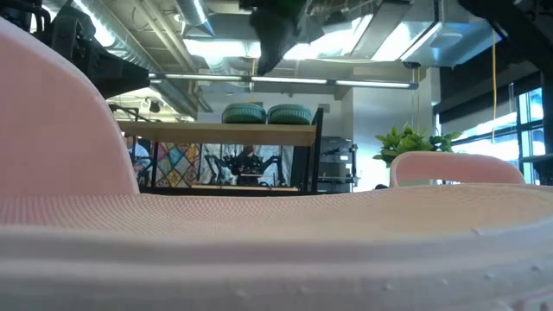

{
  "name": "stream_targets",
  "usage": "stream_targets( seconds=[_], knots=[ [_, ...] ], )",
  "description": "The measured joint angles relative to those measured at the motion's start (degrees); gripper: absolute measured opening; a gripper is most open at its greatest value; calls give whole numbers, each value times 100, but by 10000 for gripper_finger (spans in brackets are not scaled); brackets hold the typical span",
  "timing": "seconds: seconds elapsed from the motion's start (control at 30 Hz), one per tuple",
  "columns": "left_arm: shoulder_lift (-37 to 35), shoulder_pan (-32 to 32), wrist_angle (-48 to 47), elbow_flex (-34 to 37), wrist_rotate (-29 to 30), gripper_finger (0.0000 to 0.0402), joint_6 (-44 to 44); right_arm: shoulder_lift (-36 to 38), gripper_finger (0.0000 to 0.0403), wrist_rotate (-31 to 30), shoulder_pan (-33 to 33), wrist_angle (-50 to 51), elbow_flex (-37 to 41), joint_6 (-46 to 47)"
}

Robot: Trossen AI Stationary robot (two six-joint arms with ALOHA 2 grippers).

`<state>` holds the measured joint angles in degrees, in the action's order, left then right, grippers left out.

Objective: Pick and place slides into the shelf
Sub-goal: Put the top pink slide under the shelf

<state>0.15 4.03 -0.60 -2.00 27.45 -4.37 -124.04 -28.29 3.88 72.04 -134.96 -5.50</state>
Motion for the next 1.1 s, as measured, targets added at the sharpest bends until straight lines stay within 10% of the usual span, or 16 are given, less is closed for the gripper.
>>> stream_targets(
  seconds=[0.53,1.1],
  knots=[
    [0,2,2,0,-1,169,5,34,223,-468,-2792,1785,266,3251],
    [0,2,2,0,-5,169,-4,18,198,-514,-4294,1477,3943,6427]
  ],
)
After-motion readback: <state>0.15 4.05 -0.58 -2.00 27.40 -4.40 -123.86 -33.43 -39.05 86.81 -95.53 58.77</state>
